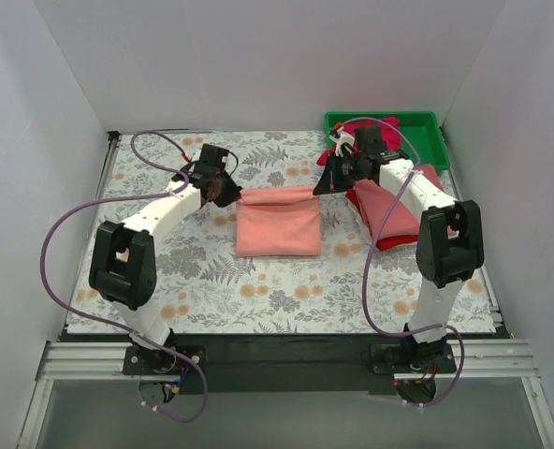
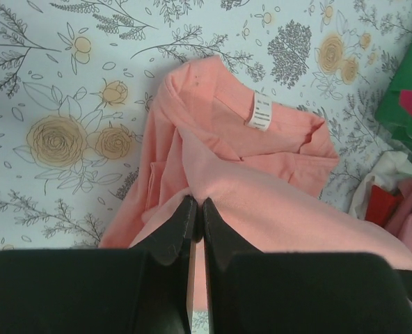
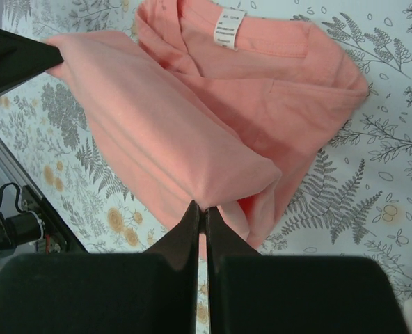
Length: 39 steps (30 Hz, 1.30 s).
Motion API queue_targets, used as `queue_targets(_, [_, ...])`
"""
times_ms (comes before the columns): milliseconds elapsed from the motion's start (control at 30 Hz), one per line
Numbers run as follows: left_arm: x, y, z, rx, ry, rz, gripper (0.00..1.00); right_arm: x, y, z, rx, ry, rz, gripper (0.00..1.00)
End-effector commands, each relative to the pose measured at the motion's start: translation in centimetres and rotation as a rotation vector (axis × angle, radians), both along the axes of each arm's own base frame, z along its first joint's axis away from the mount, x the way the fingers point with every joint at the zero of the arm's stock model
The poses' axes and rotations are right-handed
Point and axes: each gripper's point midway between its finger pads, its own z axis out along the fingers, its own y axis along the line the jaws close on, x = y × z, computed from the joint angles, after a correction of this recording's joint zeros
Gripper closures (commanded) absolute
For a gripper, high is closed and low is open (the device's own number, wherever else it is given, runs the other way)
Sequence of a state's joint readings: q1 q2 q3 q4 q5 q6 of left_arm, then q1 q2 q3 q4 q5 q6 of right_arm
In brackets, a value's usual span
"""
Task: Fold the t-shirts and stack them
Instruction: Fold the tshirt
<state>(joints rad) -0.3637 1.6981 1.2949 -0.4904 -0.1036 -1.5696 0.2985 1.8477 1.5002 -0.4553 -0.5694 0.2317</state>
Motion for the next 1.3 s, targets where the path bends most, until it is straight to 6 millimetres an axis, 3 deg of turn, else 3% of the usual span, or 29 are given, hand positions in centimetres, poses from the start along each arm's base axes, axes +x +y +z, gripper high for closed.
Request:
queue_targets(0, [1.9,0.3,1.2,0.012,-0.042,-0.010,1.00,2.9,0.0,1.2,0.007,-0.080,-0.021,0.99])
queue_targets(200, [3.8,0.5,-0.8,0.037,-0.004,0.003,0.98,5.1,-0.3,-0.8,-0.035,-0.059,-0.075,0.99])
queue_targets(267, [4.2,0.6,-1.3,0.050,0.013,0.003,0.80,5.8,-0.4,-0.9,-0.038,-0.055,-0.102,0.72])
queue_targets(367, [4.9,0.4,-0.7,0.050,0.016,0.007,0.54,6.9,-0.4,0.1,-0.045,-0.095,-0.109,0.02])
queue_targets(400, [5.0,0.3,-0.1,0.042,0.009,0.001,0.28,7.0,-0.4,0.4,-0.042,-0.101,-0.108,0.02])
queue_targets(467, [4.7,-0.1,0.3,0.027,0.006,-0.016,0.13,6.0,-0.2,1.2,-0.021,-0.107,-0.083,0.02])
queue_targets(600, [3.1,-0.7,1.2,-0.021,-0.004,-0.046,0.11,3.4,-0.8,1.2,-0.049,-0.121,-0.080,0.02])
queue_targets(633, [2.2,-1.1,1.1,-0.040,0.004,-0.069,0.10,3.0,-0.5,2.4,-0.036,-0.157,-0.077,0.02])
queue_targets(700, [1.8,-1.8,1.0,-0.050,-0.009,-0.091,0.10,1.0,0.3,1.1,-0.015,-0.127,-0.033,0.02])
queue_targets(800, [1.0,-3.3,0.2,-0.101,0.009,-0.144,0.08,0.0,1.6,0.4,-0.005,-0.117,0.000,0.02])
queue_targets(900, [1.0,-4.1,-1.2,-0.125,0.033,-0.169,0.08,0.2,3.0,-0.5,0.018,-0.116,0.034,0.02])
queue_targets(1000, [1.3,-4.6,-3.3,-0.126,0.074,-0.181,0.07,2.0,3.4,-2.3,-0.016,-0.104,0.009,0.02])
queue_targets(1033, [1.4,-4.6,-4.0,-0.123,0.084,-0.180,0.07,3.1,3.6,-1.9,-0.017,-0.125,0.003,0.02])
queue_targets(1133, [1.8,-4.9,-6.7,-0.098,0.117,-0.185,0.06,4.1,4.1,-5.9,-0.042,-0.056,0.005,0.02])
queue_targets(1167, [1.7,-5.1,-7.5,-0.096,0.132,-0.187,0.06,4.4,4.4,-6.3,-0.038,-0.049,0.010,0.02])
queue_targets(1267, [0.6,-5.6,-9.8,-0.073,0.182,-0.207,0.06,3.0,5.0,-8.9,-0.038,0.017,0.042,0.02])
